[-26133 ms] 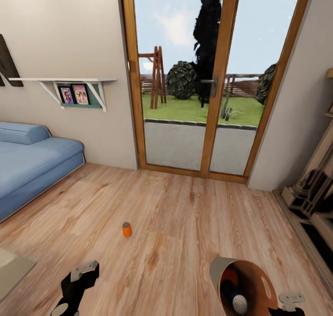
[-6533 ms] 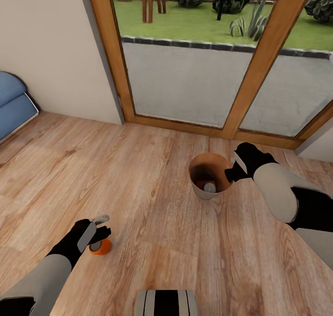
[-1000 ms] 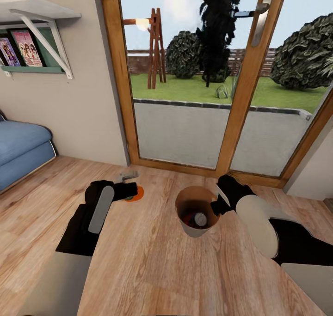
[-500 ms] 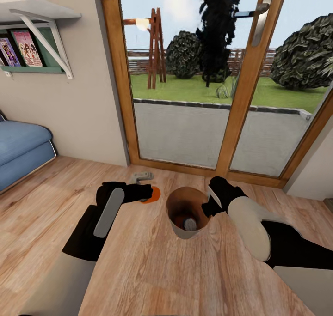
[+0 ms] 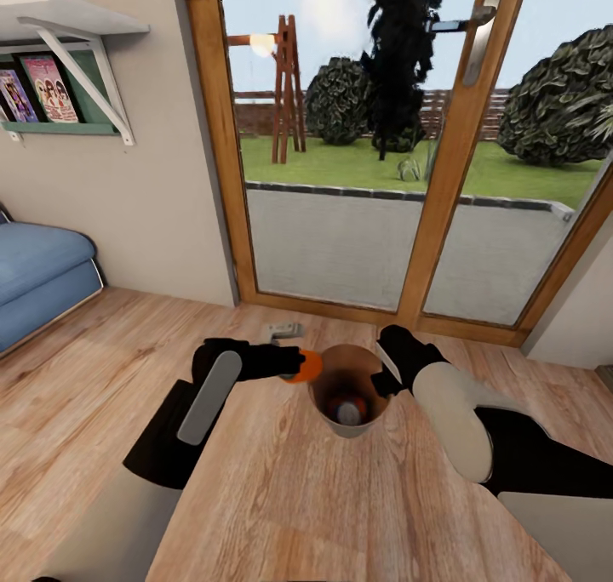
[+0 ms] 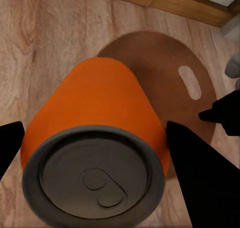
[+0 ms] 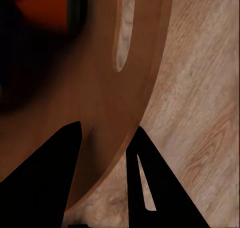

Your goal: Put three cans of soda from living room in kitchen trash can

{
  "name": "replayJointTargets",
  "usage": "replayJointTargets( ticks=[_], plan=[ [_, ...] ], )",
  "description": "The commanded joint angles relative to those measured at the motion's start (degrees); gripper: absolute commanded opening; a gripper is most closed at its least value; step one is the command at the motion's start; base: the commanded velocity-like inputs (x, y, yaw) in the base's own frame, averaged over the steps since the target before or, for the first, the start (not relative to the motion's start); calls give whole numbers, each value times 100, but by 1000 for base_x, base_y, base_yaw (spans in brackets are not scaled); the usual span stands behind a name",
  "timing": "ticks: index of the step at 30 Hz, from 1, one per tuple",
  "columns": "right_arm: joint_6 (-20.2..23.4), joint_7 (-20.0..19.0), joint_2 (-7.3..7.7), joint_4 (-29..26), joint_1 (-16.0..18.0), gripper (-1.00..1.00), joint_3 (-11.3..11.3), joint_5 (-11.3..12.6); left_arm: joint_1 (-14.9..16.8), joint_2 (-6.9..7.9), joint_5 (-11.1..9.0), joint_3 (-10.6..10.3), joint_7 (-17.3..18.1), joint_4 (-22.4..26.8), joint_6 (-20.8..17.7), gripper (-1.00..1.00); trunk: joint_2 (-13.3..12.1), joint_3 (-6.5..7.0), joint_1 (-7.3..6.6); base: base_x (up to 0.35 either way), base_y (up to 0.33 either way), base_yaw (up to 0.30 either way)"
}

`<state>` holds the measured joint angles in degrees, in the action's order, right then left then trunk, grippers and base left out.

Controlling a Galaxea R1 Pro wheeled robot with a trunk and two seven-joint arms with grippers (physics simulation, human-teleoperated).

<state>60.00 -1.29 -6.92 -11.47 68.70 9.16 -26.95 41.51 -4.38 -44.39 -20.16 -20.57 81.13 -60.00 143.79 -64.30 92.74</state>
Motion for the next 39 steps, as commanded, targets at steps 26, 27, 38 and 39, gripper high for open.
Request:
replayJointTargets(
  ticks=[26,27,38,39],
  plan=[
    [0,-2,-254,63,3,-100,32,74,6,13,-588,-619,-48,-105,0,-100,1,1,-1,0,0,0],
    [0,-2,-268,71,3,-100,33,73,6,14,-588,-620,-46,-109,0,-100,1,1,-1,0,0,0],
    [0,-10,-308,99,-64,-100,25,75,6,17,-558,-621,-40,-616,0,-100,1,1,-1,0,0,0],
    [0,-11,-308,99,-64,-100,25,75,6,17,-559,-621,-41,-629,0,-100,1,1,-1,0,0,0]
  ],
)
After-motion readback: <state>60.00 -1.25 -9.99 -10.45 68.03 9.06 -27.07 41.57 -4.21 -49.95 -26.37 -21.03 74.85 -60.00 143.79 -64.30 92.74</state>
